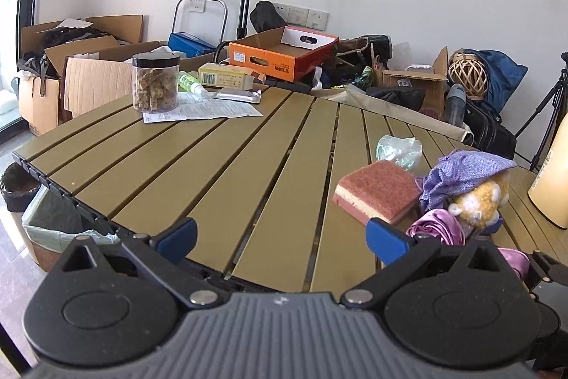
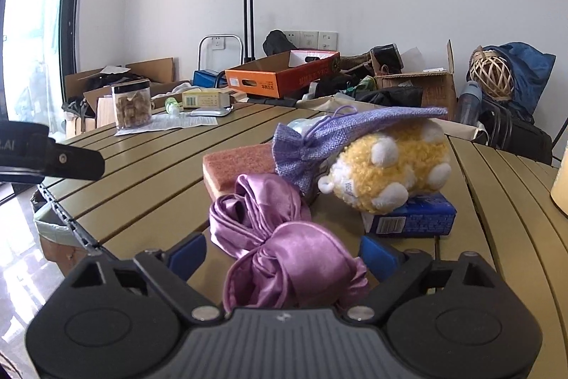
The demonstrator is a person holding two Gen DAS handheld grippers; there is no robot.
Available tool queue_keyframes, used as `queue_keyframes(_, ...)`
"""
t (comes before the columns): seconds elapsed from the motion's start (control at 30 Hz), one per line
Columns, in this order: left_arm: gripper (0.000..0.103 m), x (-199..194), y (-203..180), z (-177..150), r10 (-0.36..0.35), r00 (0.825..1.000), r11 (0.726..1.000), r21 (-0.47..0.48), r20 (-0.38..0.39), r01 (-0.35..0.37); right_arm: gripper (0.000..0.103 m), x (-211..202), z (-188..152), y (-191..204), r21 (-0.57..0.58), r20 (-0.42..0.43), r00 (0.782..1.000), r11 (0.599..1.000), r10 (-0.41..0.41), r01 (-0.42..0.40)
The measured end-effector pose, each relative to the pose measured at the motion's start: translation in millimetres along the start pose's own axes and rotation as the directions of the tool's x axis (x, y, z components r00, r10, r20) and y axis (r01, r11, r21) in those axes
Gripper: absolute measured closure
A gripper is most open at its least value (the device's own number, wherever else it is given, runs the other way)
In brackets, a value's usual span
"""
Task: Collect trash
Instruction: 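Lower the right gripper onto the purple satin cloth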
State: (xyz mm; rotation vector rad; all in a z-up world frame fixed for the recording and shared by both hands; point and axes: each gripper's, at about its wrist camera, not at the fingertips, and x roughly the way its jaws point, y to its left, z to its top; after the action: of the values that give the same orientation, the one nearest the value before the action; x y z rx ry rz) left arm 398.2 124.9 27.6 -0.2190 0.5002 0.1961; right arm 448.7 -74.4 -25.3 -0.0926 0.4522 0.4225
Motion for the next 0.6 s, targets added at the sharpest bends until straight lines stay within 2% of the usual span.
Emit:
queue_keyframes(0.07, 0.000, 4, 0, 0, -0.006, 1.000, 1.000, -0.008, -0.007, 0.006, 0.027, 3, 0, -2, 0.008, 0.001, 1.000, 1.000, 0.004, -0.004)
queue_keyframes(0.23, 0.000, 10, -2, -4, -0.005, 1.000, 1.000, -0.002, -0.018, 0.005, 0.029, 6, -1, -3, -0.014, 0.017, 1.000, 1.000, 0.016, -0.016)
queue_keyframes(0.37, 0.000, 14, -1, -5, -0.008, 1.000, 1.000, -0.005, -0.026, 0.008, 0.042, 10, -2, -4, -0.007, 0.006, 0.999, 0.999, 0.036, -0.036)
queue_keyframes(0.47, 0.000, 14, 0, -6, -0.008, 1.000, 1.000, -0.008, -0.025, 0.008, 0.045, 11, -2, -5, -0.007, 0.009, 0.999, 0.999, 0.045, -0.045)
queue_keyframes(0.6, 0.000, 15, 1, -5, -0.004, 1.000, 1.000, -0.012, -0.028, 0.004, 0.060, 9, -2, -6, 0.010, 0.018, 0.997, 0.997, 0.074, -0.074)
